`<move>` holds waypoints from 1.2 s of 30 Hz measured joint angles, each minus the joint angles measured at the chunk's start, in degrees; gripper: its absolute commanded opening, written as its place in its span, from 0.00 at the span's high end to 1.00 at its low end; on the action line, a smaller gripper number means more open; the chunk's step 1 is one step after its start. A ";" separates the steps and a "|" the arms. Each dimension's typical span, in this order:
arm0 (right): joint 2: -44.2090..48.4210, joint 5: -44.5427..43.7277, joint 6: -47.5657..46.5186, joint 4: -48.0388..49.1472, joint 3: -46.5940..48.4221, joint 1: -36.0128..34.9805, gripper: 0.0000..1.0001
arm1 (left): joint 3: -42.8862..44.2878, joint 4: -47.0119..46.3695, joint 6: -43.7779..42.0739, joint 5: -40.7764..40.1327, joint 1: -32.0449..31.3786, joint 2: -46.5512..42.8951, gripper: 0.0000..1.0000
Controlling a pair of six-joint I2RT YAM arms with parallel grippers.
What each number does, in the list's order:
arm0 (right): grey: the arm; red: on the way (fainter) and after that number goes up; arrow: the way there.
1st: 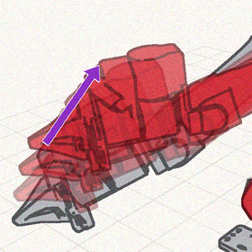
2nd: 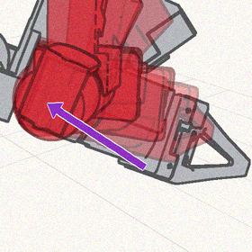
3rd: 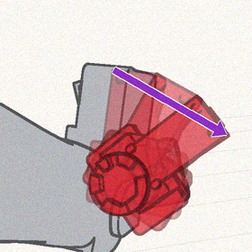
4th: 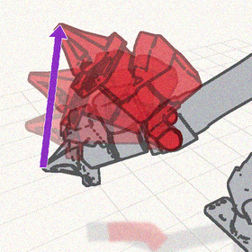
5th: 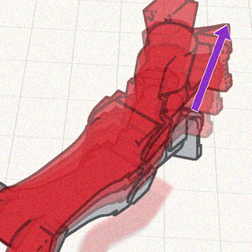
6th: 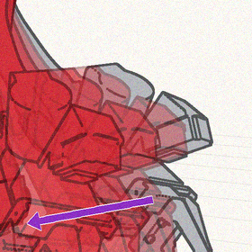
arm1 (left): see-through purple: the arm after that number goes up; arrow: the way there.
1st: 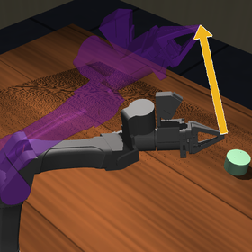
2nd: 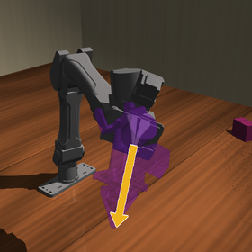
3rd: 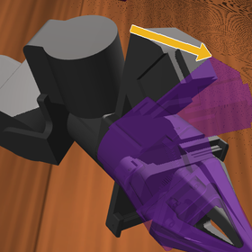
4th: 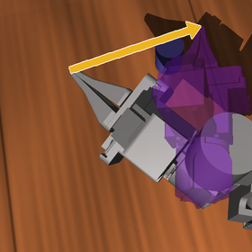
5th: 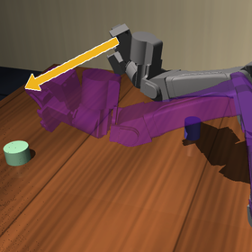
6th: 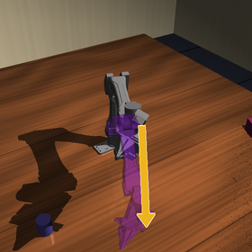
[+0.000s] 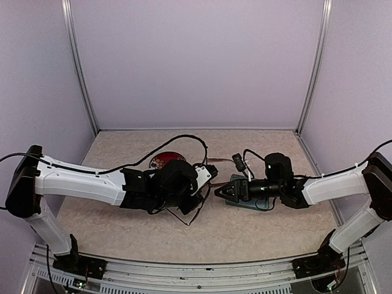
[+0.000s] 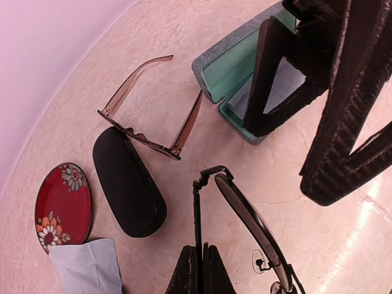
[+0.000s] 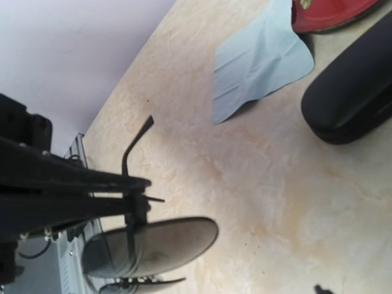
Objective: Organize the sunglasses
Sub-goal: Fold the right temple of the sunglasses with the sunglasses.
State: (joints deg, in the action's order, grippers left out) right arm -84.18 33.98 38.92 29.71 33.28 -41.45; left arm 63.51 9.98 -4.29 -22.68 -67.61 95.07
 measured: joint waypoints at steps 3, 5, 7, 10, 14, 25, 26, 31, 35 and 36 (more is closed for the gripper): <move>-0.11 0.72 -1.49 -0.72 0.79 0.00 0.13 | -0.11 -0.26 -2.34 -0.55 -0.57 -0.39 1.00; -0.37 1.57 -2.05 -0.74 1.42 0.00 0.12 | -0.61 -0.96 -3.63 -0.37 -0.68 -1.07 1.00; -0.76 2.78 -2.51 -0.70 2.12 0.00 0.12 | -1.14 -1.84 -4.76 0.04 -0.70 -1.75 1.00; -1.62 4.61 -3.06 -0.68 3.06 0.00 0.15 | -2.16 -3.28 -6.51 1.42 -0.70 -2.73 1.00; -2.58 6.88 -3.23 -0.31 3.63 0.00 0.22 | -3.28 -4.48 -9.05 3.17 -0.74 -3.61 1.00; -2.45 10.25 -5.18 -1.51 5.66 0.02 0.21 | -5.05 -5.55 -14.12 6.82 -0.74 -4.50 1.00; -2.21 10.23 -5.60 -2.03 5.62 0.04 0.21 | -5.44 -5.64 -14.45 6.88 -0.74 -4.74 1.00; 0.72 10.62 -9.62 -3.43 4.68 0.50 0.21 | -6.67 -5.70 -14.32 11.58 0.61 -5.73 1.00; 4.26 11.10 -16.74 -5.51 4.28 0.20 0.17 | -7.69 -6.40 -12.50 19.76 3.76 -7.48 1.00; 4.81 11.04 -18.64 -6.12 4.28 -0.07 0.17 | -7.82 -6.73 -11.91 22.08 4.61 -7.98 1.00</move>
State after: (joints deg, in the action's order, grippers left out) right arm -79.37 45.01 20.27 23.59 37.56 -41.52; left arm 55.68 3.25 -16.21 -0.60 -63.00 87.09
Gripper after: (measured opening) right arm 0.813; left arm 0.011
